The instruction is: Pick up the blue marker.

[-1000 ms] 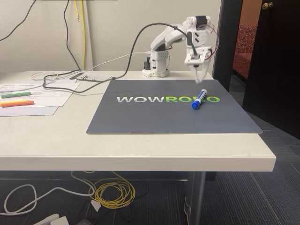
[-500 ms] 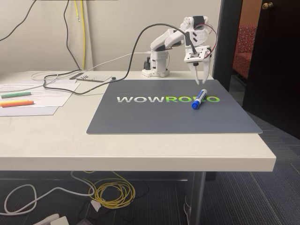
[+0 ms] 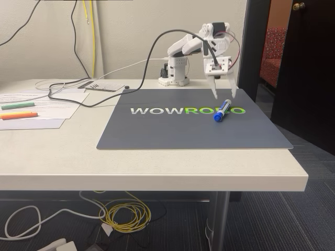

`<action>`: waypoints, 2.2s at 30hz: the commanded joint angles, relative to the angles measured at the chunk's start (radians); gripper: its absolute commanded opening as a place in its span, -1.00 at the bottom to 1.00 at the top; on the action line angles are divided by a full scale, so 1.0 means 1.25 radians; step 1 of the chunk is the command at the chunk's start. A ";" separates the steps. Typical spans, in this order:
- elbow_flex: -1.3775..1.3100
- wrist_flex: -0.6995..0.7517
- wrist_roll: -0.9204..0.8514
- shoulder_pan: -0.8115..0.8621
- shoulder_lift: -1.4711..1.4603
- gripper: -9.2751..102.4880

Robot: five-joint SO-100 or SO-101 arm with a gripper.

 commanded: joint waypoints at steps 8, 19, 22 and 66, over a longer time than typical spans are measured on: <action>-0.025 0.080 -0.027 0.005 -0.027 -0.33; -0.025 0.071 -0.031 0.023 -0.058 -0.27; -0.026 0.058 -0.031 0.021 -0.072 -0.26; -0.032 0.010 -0.031 0.038 -0.093 -0.65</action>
